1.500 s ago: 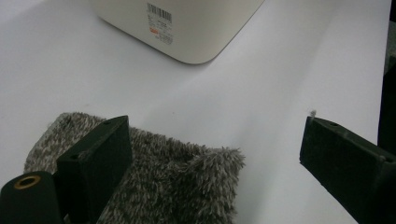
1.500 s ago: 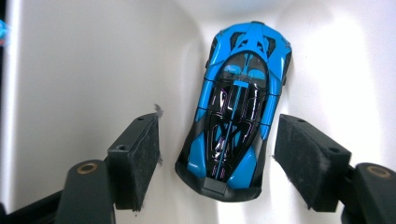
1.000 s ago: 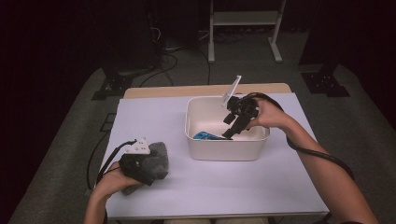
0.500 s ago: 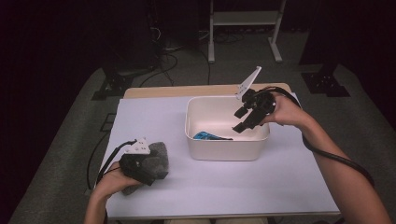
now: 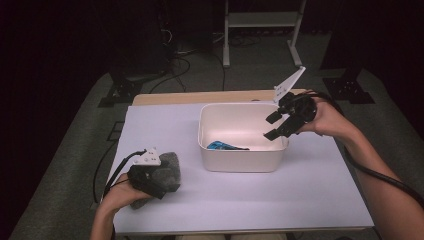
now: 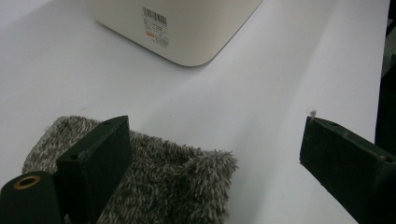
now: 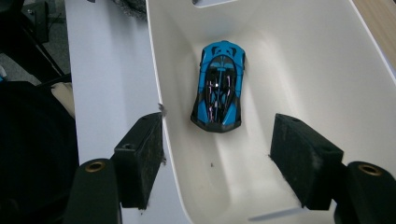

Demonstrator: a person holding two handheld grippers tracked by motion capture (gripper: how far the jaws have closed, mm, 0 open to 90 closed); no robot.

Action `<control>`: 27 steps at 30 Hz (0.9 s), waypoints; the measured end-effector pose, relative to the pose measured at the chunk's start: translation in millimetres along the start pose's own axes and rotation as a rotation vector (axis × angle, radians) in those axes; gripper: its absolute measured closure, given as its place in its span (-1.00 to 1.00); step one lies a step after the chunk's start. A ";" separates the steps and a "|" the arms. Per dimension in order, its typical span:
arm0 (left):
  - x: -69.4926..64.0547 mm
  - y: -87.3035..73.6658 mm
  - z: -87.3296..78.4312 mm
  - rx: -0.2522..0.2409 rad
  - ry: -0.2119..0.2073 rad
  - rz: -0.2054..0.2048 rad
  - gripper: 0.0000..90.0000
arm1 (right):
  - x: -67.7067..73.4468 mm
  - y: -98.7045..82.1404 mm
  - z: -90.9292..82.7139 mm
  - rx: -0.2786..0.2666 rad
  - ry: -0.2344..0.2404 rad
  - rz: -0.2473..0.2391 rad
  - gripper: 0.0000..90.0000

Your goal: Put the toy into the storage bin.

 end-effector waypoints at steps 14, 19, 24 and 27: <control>-0.6 -0.7 1.3 -0.001 -0.002 -0.008 -0.81 | 12.1 -35.8 -28.2 -0.033 -0.036 0.053 -0.27; -0.9 -0.8 1.8 -0.001 -0.002 -0.010 -0.81 | 15.4 -51.2 -33.0 -0.045 -0.042 0.080 -0.27; -1.7 -0.2 0.9 -0.006 -0.008 -0.009 -0.81 | 18.4 -67.2 -33.7 -0.066 -0.043 0.105 -0.27; -1.6 -0.4 1.1 -0.009 -0.007 -0.011 -0.81 | 20.2 -79.2 -30.9 -0.072 -0.040 0.119 -0.27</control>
Point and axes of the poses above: each handheld gripper's, and its own axes: z roughly forward along the jaws, y roughly out of its top, x roughly to its left, the point moved 3 cm from there along z, roughly forward along the jaws, and after that the axes turned 13 degrees about -z, right-handed, at the moved point
